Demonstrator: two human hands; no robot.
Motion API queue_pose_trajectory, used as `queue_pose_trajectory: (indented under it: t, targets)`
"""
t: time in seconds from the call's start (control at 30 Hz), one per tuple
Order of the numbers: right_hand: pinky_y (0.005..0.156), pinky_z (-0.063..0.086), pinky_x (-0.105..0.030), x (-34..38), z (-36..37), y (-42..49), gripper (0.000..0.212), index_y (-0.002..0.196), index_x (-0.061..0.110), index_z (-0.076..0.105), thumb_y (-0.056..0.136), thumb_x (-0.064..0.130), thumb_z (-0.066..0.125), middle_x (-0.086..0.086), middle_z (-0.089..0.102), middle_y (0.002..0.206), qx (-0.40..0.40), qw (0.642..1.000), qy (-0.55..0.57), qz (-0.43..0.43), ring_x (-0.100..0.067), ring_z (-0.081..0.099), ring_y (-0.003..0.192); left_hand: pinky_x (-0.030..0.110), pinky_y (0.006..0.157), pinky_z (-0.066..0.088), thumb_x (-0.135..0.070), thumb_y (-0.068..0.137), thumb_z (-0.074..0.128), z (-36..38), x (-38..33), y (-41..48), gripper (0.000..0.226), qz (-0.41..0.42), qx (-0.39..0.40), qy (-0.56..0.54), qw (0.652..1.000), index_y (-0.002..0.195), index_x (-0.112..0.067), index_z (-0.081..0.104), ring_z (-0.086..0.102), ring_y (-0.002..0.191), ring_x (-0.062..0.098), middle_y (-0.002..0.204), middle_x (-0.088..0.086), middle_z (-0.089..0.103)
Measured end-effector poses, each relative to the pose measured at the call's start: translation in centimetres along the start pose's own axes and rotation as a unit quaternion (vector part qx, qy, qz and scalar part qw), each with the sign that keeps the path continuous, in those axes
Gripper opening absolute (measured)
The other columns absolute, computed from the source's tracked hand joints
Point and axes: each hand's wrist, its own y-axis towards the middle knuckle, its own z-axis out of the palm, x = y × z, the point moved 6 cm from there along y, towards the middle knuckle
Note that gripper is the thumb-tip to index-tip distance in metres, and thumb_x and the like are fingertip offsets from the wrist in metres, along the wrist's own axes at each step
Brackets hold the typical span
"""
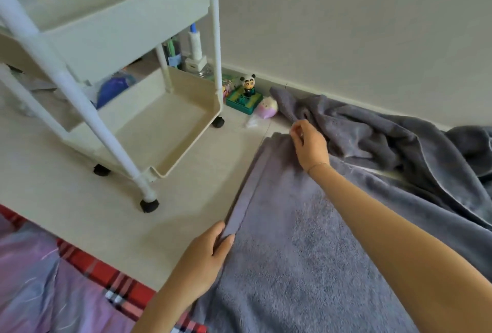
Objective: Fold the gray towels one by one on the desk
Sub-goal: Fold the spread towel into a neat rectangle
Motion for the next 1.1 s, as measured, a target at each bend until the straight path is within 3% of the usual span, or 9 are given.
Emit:
queue_pose_trajectory:
  t: [0.1, 0.3, 0.43, 0.53, 0.67, 0.73, 0.8, 0.93, 1.1]
  targets:
    - [0.063, 0.037, -0.034, 1.5, -0.7, 1.4, 0.012, 0.097, 0.003, 0.053, 0.094, 0.015, 0.052, -0.011, 0.059, 0.086, -0.064, 0.997, 0.037, -0.012, -0.026, 0.050, 0.074, 0.022, 0.050, 0.029, -0.034, 0.097, 0.046, -0.8, 0.1, 0.6, 0.027, 0.020, -0.066, -0.019, 0.997, 0.072, -0.025, 0.038, 0.040, 0.049, 0.007, 0.053, -0.011, 0.042]
    - [0.069, 0.041, -0.036, -1.8, 4.5, 1.3, 0.016, 0.099, 0.005, 0.053, 0.089, 0.015, 0.060, -0.015, 0.062, 0.086, 0.086, 0.993, -0.022, 0.082, -0.034, 0.057, 0.082, 0.023, 0.048, 0.031, -0.031, 0.095, 0.051, -0.5, 2.1, 1.8, 0.034, -0.030, -0.106, 0.042, 0.993, 0.067, -0.024, 0.035, 0.038, 0.044, 0.010, 0.052, -0.003, 0.039]
    - [0.075, 0.045, -0.034, -1.9, 3.8, 1.3, 0.028, 0.106, 0.009, 0.052, 0.088, 0.029, 0.063, -0.005, 0.060, 0.089, 0.119, 0.990, -0.012, 0.072, -0.024, 0.055, 0.079, 0.023, 0.052, 0.030, -0.043, 0.084, 0.065, -0.2, 3.5, 1.6, 0.036, -0.039, -0.060, -0.016, 0.997, 0.072, -0.019, 0.041, 0.040, 0.052, 0.013, 0.058, 0.000, 0.043]
    - [0.087, 0.048, -0.040, -2.8, 3.3, 1.0, 0.023, 0.105, 0.010, 0.058, 0.084, 0.014, 0.067, -0.006, 0.062, 0.094, 0.151, 0.986, -0.027, 0.063, -0.022, 0.057, 0.083, 0.026, 0.063, 0.043, -0.047, 0.072, 0.075, -0.1, 3.9, 0.7, 0.038, -0.054, 0.006, -0.084, 0.995, 0.085, -0.022, 0.050, 0.060, 0.073, 0.019, 0.078, 0.002, 0.062]
    - [0.094, 0.044, -0.032, -2.1, 2.9, 0.5, 0.031, 0.115, 0.009, 0.057, 0.085, 0.011, 0.066, -0.008, 0.062, 0.114, 0.157, 0.985, 0.021, 0.070, -0.017, 0.054, 0.092, 0.026, 0.071, 0.047, -0.054, 0.077, 0.068, -0.7, 2.3, -0.2, 0.050, -0.033, -0.064, 0.099, 0.992, 0.114, -0.033, 0.041, 0.059, 0.090, 0.009, 0.099, -0.014, 0.057]
    - [0.100, 0.039, -0.032, -0.3, 2.6, -1.1, 0.036, 0.121, 0.012, 0.054, 0.087, 0.019, 0.064, -0.006, 0.056, 0.126, 0.131, 0.990, 0.030, 0.049, -0.019, 0.051, 0.110, 0.025, 0.076, 0.048, -0.053, 0.079, 0.065, -1.2, 0.6, -0.6, 0.066, -0.006, -0.155, 0.231, 0.961, 0.134, -0.031, 0.036, 0.056, 0.103, 0.012, 0.116, -0.011, 0.052]
    - [0.105, 0.035, -0.033, 1.6, 1.8, -4.3, 0.033, 0.122, 0.011, 0.055, 0.090, 0.019, 0.059, -0.006, 0.054, 0.129, 0.082, 0.996, 0.042, 0.017, -0.021, 0.047, 0.121, 0.035, 0.087, 0.050, -0.043, 0.085, 0.058, 0.4, -1.7, -0.6, 0.059, 0.078, -0.201, 0.269, 0.939, 0.138, -0.021, 0.043, 0.055, 0.112, 0.021, 0.128, 0.000, 0.054]
    - [0.116, 0.022, -0.039, 2.1, 0.0, -14.5, 0.034, 0.131, 0.018, 0.053, 0.097, 0.019, 0.048, -0.002, 0.040, 0.147, 0.015, 0.997, 0.046, 0.058, -0.018, 0.031, 0.138, 0.054, 0.105, 0.037, -0.041, 0.092, 0.032, 7.3, -3.3, 0.3, 0.050, 0.097, -0.095, 0.260, 0.956, 0.136, -0.025, 0.050, 0.049, 0.127, 0.030, 0.139, 0.002, 0.051]
    - [0.117, -0.009, -0.024, -3.0, -3.9, -26.1, 0.056, 0.146, 0.038, 0.023, 0.093, 0.057, 0.015, 0.016, 0.009, 0.153, 0.104, 0.978, -0.167, 0.064, -0.007, 0.004, 0.145, 0.059, 0.106, 0.018, -0.046, 0.092, 0.029, 8.6, -2.0, 0.8, 0.052, 0.080, -0.069, 0.322, 0.941, 0.141, -0.032, 0.041, 0.036, 0.136, 0.033, 0.148, 0.002, 0.041]
